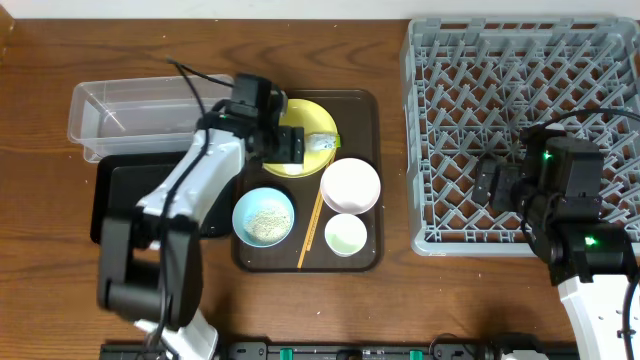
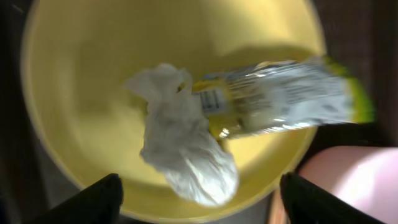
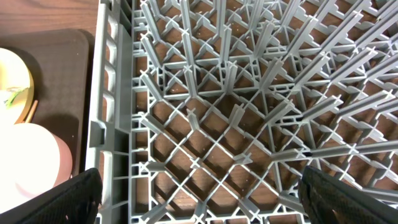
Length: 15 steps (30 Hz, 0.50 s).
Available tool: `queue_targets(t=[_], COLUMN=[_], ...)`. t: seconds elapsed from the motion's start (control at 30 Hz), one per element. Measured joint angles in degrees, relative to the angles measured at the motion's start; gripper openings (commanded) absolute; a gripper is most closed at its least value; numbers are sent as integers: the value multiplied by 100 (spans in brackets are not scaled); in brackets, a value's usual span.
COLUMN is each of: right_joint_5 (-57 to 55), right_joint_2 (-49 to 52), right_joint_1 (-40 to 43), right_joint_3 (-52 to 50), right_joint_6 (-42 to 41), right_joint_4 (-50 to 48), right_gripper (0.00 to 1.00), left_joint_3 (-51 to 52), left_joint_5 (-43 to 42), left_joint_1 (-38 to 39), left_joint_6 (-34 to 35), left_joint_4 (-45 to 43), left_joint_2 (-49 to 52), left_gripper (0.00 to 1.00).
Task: Sort waste into correct bins and load items into the dishwasher rack
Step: 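Reach the left gripper to the crumpled wrapper on the yellow plate, then carry the wrapper with the left gripper into the clear bin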
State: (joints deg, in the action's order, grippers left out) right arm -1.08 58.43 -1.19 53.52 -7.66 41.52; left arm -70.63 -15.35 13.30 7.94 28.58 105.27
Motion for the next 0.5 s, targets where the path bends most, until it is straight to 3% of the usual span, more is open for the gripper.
queue_targets(t=[0.1,0.17,0.23,0.3,0.5], right_joint_5=[0,0,0,0,0], right_joint_2=[0,0,0,0,0], right_joint_1=[0,0,0,0,0], right_joint_3=[0,0,0,0,0], right_joint_6=[0,0,0,0,0], right_joint_4=[2,2,2,2,2], right_gripper=[99,99,99,99,99], left_joint_3=[-2,0,0,-2,-2], left_joint_5=[-2,0,-2,4,66], left_joint_1=[0,0,0,0,-11], left_joint_6=[33,37,33,52,39], left_joint_4=[-35,-33,-46,-59,-52], left_joint_2=[317,442,479,468,203], left_gripper=[56,37,26,22,22])
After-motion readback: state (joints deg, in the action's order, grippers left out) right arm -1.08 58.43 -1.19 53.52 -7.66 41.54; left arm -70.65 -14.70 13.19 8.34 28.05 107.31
